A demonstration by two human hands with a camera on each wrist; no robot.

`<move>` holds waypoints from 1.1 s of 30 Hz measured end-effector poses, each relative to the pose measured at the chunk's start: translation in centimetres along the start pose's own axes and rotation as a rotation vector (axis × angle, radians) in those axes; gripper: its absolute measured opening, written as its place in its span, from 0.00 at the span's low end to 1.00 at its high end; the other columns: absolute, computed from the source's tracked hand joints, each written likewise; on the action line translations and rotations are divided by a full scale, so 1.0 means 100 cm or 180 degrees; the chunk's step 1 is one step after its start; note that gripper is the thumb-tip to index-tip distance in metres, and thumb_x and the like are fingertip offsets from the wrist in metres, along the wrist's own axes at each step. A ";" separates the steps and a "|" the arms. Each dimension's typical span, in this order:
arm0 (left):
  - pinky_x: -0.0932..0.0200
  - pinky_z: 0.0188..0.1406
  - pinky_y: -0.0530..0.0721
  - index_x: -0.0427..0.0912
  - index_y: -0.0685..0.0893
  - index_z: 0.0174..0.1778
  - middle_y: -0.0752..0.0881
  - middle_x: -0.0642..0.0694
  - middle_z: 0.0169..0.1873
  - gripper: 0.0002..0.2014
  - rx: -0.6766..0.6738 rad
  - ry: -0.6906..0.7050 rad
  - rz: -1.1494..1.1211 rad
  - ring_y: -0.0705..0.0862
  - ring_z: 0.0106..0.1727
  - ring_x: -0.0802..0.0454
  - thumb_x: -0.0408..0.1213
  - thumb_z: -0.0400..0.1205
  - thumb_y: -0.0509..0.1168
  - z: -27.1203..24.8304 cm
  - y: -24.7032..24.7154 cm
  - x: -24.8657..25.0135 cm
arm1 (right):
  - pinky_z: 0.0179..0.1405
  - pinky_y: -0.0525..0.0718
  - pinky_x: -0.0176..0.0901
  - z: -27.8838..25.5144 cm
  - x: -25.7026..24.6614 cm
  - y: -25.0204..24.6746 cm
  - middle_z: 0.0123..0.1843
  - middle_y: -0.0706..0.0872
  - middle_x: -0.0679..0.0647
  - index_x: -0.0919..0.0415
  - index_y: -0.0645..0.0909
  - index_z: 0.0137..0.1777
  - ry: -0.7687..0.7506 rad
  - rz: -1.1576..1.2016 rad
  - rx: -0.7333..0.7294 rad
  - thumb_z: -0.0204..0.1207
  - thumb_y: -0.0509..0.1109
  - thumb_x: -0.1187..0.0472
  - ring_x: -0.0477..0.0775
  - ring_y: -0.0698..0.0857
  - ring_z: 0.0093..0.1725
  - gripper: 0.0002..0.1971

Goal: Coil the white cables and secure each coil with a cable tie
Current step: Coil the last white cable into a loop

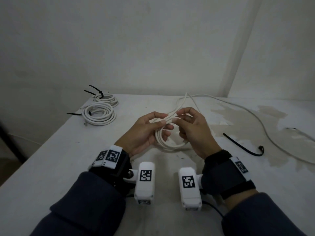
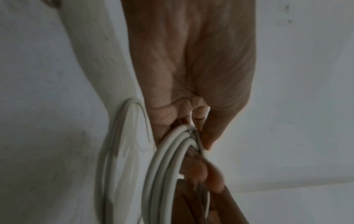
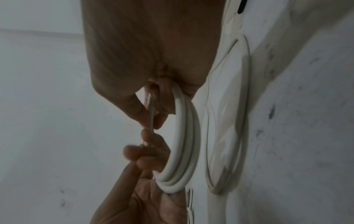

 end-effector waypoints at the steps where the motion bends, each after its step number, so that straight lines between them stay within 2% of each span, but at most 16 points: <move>1: 0.61 0.29 0.85 0.33 0.77 0.56 0.86 0.38 0.32 0.08 -0.0001 0.0007 0.0035 0.84 0.26 0.51 0.23 0.84 0.57 0.000 0.000 0.001 | 0.20 0.70 0.33 0.000 0.000 -0.002 0.31 0.84 0.48 0.59 0.77 0.47 -0.0057 -0.0042 0.0056 0.76 0.71 0.70 0.41 0.71 0.20 0.07; 4: 0.61 0.26 0.83 0.35 0.75 0.56 0.82 0.39 0.32 0.09 -0.0040 -0.0026 0.0258 0.81 0.25 0.52 0.22 0.84 0.56 0.000 0.000 0.003 | 0.24 0.75 0.34 -0.002 -0.003 -0.004 0.38 0.87 0.57 0.59 0.78 0.56 -0.0191 -0.0211 0.0087 0.75 0.75 0.67 0.43 0.79 0.26 0.13; 7: 0.63 0.21 0.76 0.39 0.71 0.52 0.78 0.43 0.29 0.08 0.0025 -0.0059 0.0799 0.74 0.22 0.55 0.23 0.84 0.54 -0.001 0.002 0.004 | 0.25 0.78 0.37 -0.004 -0.006 -0.001 0.39 0.88 0.60 0.56 0.82 0.60 -0.0322 -0.0415 -0.0106 0.75 0.75 0.67 0.44 0.79 0.28 0.15; 11: 0.64 0.18 0.65 0.42 0.68 0.47 0.70 0.49 0.24 0.03 0.0302 0.0116 0.1725 0.65 0.19 0.57 0.32 0.85 0.53 0.000 0.007 0.014 | 0.27 0.79 0.38 -0.003 -0.009 0.005 0.42 0.87 0.55 0.59 0.87 0.58 -0.0446 -0.0624 -0.0204 0.75 0.76 0.65 0.45 0.79 0.26 0.12; 14: 0.63 0.19 0.63 0.43 0.68 0.41 0.68 0.50 0.22 0.06 0.0339 0.0257 0.2063 0.63 0.21 0.55 0.34 0.83 0.57 0.001 0.008 0.032 | 0.26 0.81 0.37 -0.001 -0.018 0.008 0.41 0.87 0.56 0.63 0.87 0.55 -0.0549 -0.0613 -0.0158 0.74 0.76 0.63 0.47 0.80 0.24 0.11; 17: 0.65 0.19 0.61 0.43 0.69 0.38 0.66 0.48 0.21 0.10 0.0244 0.0461 0.2125 0.61 0.21 0.54 0.37 0.84 0.61 0.004 0.011 0.061 | 0.27 0.84 0.38 0.005 -0.043 0.015 0.38 0.84 0.59 0.58 0.87 0.49 -0.0948 -0.0660 -0.0192 0.71 0.78 0.64 0.51 0.81 0.26 0.08; 19: 0.67 0.16 0.61 0.44 0.69 0.35 0.66 0.49 0.19 0.13 0.0322 0.0658 0.2092 0.61 0.19 0.55 0.39 0.85 0.62 0.008 0.011 0.081 | 0.29 0.87 0.44 0.013 -0.062 0.020 0.34 0.84 0.53 0.53 0.86 0.46 -0.1338 -0.0994 -0.0189 0.67 0.81 0.63 0.51 0.82 0.27 0.10; 20: 0.67 0.15 0.61 0.44 0.69 0.34 0.66 0.50 0.18 0.14 0.0365 0.0720 0.2077 0.61 0.19 0.56 0.40 0.85 0.62 0.010 0.012 0.089 | 0.30 0.88 0.45 0.017 -0.070 0.022 0.33 0.84 0.48 0.52 0.86 0.46 -0.1507 -0.1228 -0.0156 0.66 0.83 0.62 0.47 0.82 0.27 0.11; 23: 0.66 0.15 0.64 0.44 0.70 0.35 0.68 0.53 0.17 0.14 0.0366 0.0809 0.2272 0.63 0.18 0.57 0.41 0.86 0.61 0.014 0.016 0.106 | 0.37 0.83 0.33 0.027 -0.091 0.022 0.32 0.81 0.40 0.55 0.89 0.48 -0.2055 -0.1945 0.0149 0.64 0.84 0.60 0.39 0.81 0.30 0.13; 24: 0.65 0.16 0.66 0.44 0.70 0.35 0.69 0.54 0.17 0.14 0.0332 0.0819 0.2388 0.64 0.18 0.57 0.42 0.86 0.60 0.014 0.017 0.110 | 0.39 0.82 0.32 0.027 -0.096 0.021 0.33 0.80 0.42 0.56 0.90 0.48 -0.2259 -0.2161 0.0258 0.64 0.83 0.60 0.39 0.81 0.33 0.13; 26: 0.65 0.16 0.68 0.43 0.71 0.36 0.70 0.53 0.18 0.13 0.0279 0.0803 0.2604 0.65 0.18 0.57 0.43 0.86 0.60 0.013 0.017 0.118 | 0.44 0.83 0.36 0.027 -0.103 0.021 0.44 0.80 0.49 0.57 0.91 0.48 -0.2575 -0.2375 0.0362 0.64 0.83 0.58 0.44 0.81 0.43 0.12; 28: 0.64 0.17 0.69 0.42 0.73 0.37 0.71 0.52 0.18 0.13 0.0264 0.0872 0.2711 0.66 0.19 0.56 0.44 0.85 0.62 0.010 0.017 0.124 | 0.50 0.78 0.29 0.027 -0.107 0.024 0.53 0.79 0.56 0.59 0.91 0.48 -0.2753 -0.2428 0.0376 0.66 0.82 0.58 0.49 0.80 0.51 0.11; 30: 0.64 0.18 0.67 0.42 0.74 0.36 0.71 0.53 0.16 0.12 0.0225 0.1115 0.2565 0.65 0.19 0.56 0.42 0.85 0.63 0.008 0.020 0.130 | 0.49 0.78 0.26 0.026 -0.112 0.026 0.51 0.85 0.58 0.62 0.90 0.49 -0.2926 -0.2357 0.0398 0.68 0.80 0.59 0.48 0.83 0.48 0.11; 32: 0.65 0.17 0.61 0.42 0.73 0.34 0.69 0.55 0.15 0.13 0.0142 0.1329 0.2214 0.61 0.18 0.57 0.39 0.85 0.63 0.007 0.022 0.134 | 0.47 0.84 0.33 0.023 -0.118 0.028 0.46 0.90 0.55 0.62 0.90 0.51 -0.2910 -0.2019 0.0310 0.71 0.77 0.62 0.48 0.87 0.44 0.10; 33: 0.66 0.17 0.59 0.42 0.73 0.33 0.68 0.55 0.15 0.13 0.0100 0.1396 0.2018 0.60 0.17 0.58 0.38 0.85 0.62 0.007 0.022 0.136 | 0.46 0.86 0.37 0.024 -0.119 0.028 0.43 0.91 0.51 0.60 0.89 0.53 -0.2731 -0.1761 0.0169 0.73 0.76 0.63 0.47 0.89 0.42 0.09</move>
Point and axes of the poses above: each hand's wrist, its own z-axis towards the middle knuckle, its own y-axis out of the palm, x = y × z, the point moved 6 cm from there along z, towards the middle knuckle
